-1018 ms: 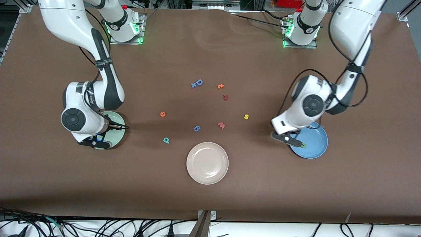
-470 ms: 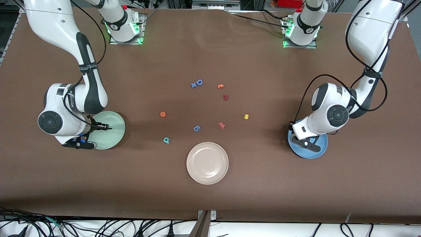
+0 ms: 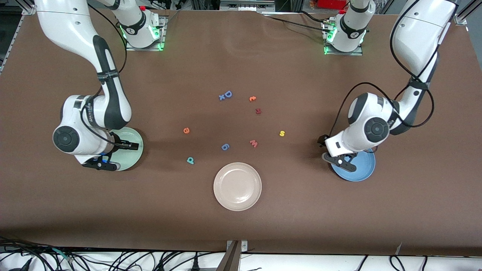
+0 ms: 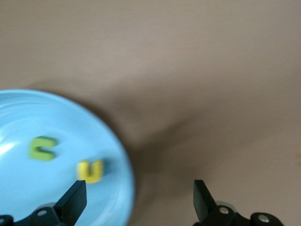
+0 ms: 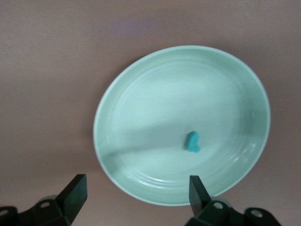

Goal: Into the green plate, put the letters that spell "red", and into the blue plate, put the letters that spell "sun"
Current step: 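Place yellow u on blue plate while the right gripper reaches orange e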

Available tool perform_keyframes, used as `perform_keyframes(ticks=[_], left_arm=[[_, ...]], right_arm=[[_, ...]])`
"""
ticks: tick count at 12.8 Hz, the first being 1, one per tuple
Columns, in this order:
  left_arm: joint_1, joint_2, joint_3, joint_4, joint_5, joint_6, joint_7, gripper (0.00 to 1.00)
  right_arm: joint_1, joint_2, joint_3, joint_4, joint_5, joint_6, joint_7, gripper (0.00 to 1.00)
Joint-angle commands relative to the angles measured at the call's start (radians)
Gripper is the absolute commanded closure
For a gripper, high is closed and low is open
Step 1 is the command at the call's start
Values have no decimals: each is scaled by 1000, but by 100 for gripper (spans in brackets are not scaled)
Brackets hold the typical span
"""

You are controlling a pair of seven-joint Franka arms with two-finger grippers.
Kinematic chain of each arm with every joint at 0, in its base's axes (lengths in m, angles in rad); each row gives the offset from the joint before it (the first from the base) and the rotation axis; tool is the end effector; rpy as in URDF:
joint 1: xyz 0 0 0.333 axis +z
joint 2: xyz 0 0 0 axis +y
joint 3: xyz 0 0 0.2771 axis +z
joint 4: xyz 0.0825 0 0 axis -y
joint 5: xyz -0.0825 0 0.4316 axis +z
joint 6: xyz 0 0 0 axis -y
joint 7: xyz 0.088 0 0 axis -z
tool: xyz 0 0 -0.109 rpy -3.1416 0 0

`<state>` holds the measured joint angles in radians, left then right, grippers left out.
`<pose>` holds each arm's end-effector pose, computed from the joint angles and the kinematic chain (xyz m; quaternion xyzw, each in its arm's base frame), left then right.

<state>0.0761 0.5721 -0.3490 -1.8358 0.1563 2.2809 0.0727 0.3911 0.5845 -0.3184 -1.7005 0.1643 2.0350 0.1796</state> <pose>0.6265 -0.1704 0.1573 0.9775 -0.2032 -0.0467 0.0328 0.6612 0.0656 0.1875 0.9905 -0.0825 -0.1045 0.0335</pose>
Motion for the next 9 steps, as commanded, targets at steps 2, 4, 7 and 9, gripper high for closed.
perform_keyframes(ticks=[2,4,7,9], left_arm=[[-9,-15,-88,-13,28,-17,-177,0],[-68,-12,-91,-28,28,-3,-238,0],[-169,0,-88,-28,31,23,-405,0],[-202,9,-85,-69,31,113,-428,0]], right_arm=[[90,-2,-2,-34,49,68,150,4],[142,-11,-2,-77,51,131,236,4],[212,-32,-2,-158,51,247,346,5],[251,-57,22,-252,51,380,426,5]])
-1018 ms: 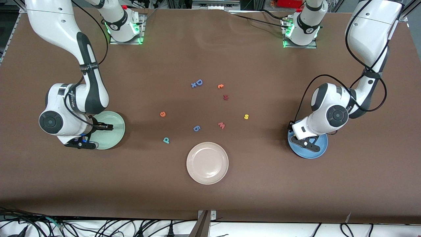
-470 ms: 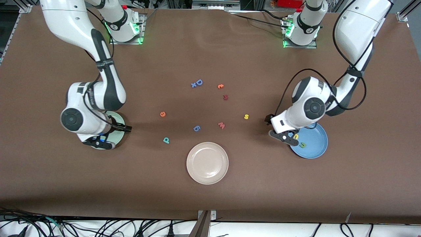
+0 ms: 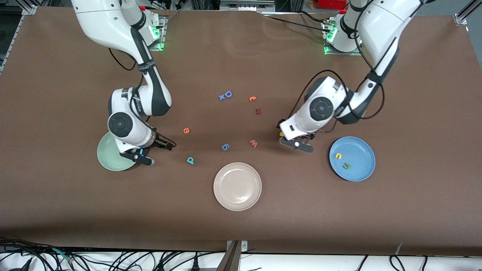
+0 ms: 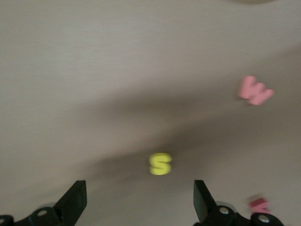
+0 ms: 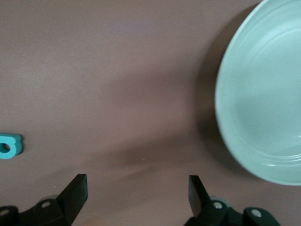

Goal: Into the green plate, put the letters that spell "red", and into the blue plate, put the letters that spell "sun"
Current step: 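Place yellow u on blue plate while the right gripper reaches orange e, then place yellow s on blue plate while the right gripper grasps orange e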

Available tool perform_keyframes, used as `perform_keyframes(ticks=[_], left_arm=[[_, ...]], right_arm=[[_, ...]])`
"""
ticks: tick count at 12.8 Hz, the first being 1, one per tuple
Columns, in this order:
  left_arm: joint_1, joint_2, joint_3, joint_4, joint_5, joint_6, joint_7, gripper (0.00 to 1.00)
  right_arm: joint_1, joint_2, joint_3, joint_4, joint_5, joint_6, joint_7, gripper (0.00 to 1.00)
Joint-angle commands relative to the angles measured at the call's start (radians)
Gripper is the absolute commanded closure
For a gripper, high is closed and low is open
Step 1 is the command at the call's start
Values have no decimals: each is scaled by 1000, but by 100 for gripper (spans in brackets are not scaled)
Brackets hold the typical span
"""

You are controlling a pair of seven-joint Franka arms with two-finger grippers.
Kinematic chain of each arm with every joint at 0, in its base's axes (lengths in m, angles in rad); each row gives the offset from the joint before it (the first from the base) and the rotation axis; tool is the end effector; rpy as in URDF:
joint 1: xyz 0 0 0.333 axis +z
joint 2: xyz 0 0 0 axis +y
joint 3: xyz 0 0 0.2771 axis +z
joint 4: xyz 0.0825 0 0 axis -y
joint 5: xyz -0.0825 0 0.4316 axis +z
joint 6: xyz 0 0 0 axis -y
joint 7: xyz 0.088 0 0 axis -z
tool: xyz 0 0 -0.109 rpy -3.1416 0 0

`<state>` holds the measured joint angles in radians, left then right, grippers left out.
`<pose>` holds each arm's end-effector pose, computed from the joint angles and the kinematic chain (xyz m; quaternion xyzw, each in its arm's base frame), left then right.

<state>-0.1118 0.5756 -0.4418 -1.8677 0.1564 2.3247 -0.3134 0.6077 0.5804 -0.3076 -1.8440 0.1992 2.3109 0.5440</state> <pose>0.5502 -0.3372 0.1576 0.9868 -0.1468 -0.0518 0.0456 0.6170 0.1949 0.1464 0.9844 -0.1710 -0.0302 0.0286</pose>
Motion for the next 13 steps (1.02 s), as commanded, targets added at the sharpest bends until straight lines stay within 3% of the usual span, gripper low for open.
perform_keyframes(ticks=[1,3,6,9,11,13], left_arm=[[-14,6,8,-76,35,125,-59,0],[-12,13,9,-107,112,170,-87,0],[-29,41,8,-104,239,176,-220,1],[-28,47,6,-99,282,176,-250,13],[-28,69,6,-99,282,203,-259,25],[-26,75,6,-97,282,211,-280,57]], right_arm=[[43,-62,33,-144,16,172,115,5],[78,-63,56,-185,16,266,203,5],[119,-76,56,-216,14,301,261,5],[122,-85,59,-276,16,370,261,5],[133,-80,59,-294,14,403,261,8],[135,-83,68,-300,14,400,280,9]])
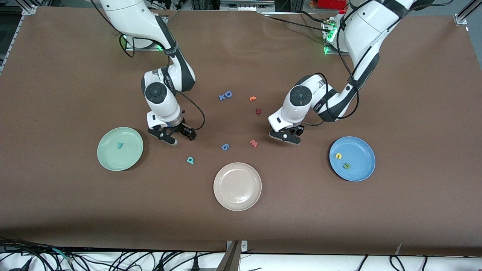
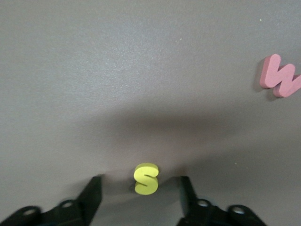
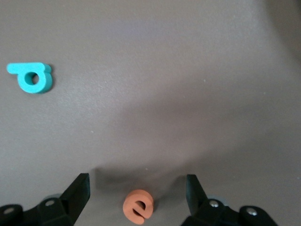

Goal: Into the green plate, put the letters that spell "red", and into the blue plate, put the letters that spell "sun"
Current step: 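Place yellow s on blue plate while the right gripper grasps orange e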

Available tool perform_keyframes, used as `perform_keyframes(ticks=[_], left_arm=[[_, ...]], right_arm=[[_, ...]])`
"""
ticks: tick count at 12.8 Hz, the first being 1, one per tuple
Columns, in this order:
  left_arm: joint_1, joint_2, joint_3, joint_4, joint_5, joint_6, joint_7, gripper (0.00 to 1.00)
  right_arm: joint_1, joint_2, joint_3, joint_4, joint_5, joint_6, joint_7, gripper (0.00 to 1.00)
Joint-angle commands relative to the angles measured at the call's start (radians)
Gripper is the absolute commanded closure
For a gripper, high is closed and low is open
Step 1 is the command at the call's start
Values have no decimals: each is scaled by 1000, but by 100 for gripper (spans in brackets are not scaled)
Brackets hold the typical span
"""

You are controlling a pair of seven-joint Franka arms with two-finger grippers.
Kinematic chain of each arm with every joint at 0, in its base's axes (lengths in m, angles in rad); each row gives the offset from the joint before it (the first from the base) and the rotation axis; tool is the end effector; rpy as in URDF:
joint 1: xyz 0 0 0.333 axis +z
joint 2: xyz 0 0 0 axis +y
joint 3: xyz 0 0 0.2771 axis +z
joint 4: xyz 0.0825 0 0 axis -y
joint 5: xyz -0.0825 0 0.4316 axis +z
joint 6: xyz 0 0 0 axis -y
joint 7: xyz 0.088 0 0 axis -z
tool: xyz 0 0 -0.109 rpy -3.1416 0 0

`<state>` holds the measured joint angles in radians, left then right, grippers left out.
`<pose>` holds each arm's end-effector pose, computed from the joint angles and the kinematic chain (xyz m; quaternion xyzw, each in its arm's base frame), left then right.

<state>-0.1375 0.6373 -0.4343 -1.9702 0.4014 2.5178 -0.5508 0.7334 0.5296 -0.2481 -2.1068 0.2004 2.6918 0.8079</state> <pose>0.5075 -0.3465 0.0967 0.9904 -0.1378 -0.0063 0.0098 0.5292 0.2607 0.0990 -0.9725 0.2290 -0.0407 0.0123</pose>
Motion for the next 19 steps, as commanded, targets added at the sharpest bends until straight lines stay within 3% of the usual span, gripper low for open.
perform_keyframes(ticks=[1,3,4,6,8,10,13,19], left_arm=[[4,12,-3,5,37,18,-43,73],[10,2,-3,8,37,12,-43,96],[22,-5,-4,11,37,9,-32,98],[44,-31,-8,14,37,-14,-28,98],[62,-48,-11,51,30,-88,-24,98],[108,-53,-32,95,22,-172,81,98],[281,-53,-110,117,-62,-204,337,98],[513,-41,-121,117,-78,-240,744,96]], right_arm=[[9,-33,12,-38,14,19,17,12],[9,-31,13,-39,13,19,17,21],[9,-31,13,-39,13,17,17,28],[9,-30,13,-39,13,14,17,46],[9,-30,13,-39,14,11,19,55],[9,-28,13,-39,13,11,25,59],[12,-23,13,-38,13,11,30,66],[14,-16,13,-32,13,11,20,73]])
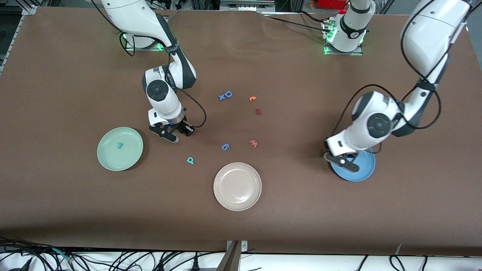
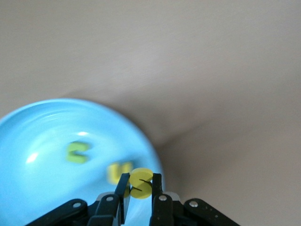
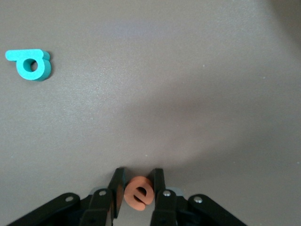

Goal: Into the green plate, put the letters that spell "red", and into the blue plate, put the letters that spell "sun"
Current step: 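Place yellow s on blue plate while the right gripper grasps orange e, then drop orange e on green plate while the left gripper returns to rest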

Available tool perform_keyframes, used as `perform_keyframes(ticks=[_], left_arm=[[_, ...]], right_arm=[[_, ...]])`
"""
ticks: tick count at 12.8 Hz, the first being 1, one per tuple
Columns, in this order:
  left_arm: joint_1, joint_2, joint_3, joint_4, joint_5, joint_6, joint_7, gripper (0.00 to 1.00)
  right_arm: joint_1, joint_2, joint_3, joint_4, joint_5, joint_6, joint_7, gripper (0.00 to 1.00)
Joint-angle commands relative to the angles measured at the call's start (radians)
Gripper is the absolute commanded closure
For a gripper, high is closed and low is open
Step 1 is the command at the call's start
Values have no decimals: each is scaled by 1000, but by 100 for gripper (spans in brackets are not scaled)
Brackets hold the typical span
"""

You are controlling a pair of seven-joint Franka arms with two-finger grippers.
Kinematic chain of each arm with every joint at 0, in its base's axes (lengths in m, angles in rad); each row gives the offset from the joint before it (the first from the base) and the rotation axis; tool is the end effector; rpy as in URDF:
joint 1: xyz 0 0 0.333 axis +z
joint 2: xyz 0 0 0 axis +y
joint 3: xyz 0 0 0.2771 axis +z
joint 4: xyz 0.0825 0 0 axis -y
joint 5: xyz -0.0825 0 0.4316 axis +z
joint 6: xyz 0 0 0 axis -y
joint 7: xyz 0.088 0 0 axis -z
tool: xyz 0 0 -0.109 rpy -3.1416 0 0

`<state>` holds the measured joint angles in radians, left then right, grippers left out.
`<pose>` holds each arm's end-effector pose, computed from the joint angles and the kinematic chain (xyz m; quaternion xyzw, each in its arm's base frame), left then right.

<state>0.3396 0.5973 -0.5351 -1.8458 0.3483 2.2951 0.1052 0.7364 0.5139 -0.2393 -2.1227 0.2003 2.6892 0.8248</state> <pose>0.6407 -0.1164 0.1670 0.9720 -0.2331 -0.0217 0.0188 0.5225 0.2653 0.1009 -0.9717 0.2331 -0.0364 0.0144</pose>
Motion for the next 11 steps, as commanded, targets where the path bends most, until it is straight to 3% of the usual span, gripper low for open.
perform_keyframes(ticks=[1,4,5,6,7,11], left_arm=[[70,7,-20,-12,-25,-17,120,96],[148,39,-22,-18,-25,-16,221,92],[150,39,-20,-16,-25,-17,234,65],[150,39,-22,-18,-25,-17,234,7],[148,38,-22,-16,-25,-17,234,0],[150,-20,-118,20,-26,-109,203,0]], right_arm=[[11,0,5,-16,13,14,4,73],[15,3,5,-16,13,14,4,77],[15,5,5,-14,13,14,4,78],[17,5,5,-14,13,14,4,80],[18,5,5,-14,13,14,4,80],[17,5,5,-7,11,2,-9,85]])
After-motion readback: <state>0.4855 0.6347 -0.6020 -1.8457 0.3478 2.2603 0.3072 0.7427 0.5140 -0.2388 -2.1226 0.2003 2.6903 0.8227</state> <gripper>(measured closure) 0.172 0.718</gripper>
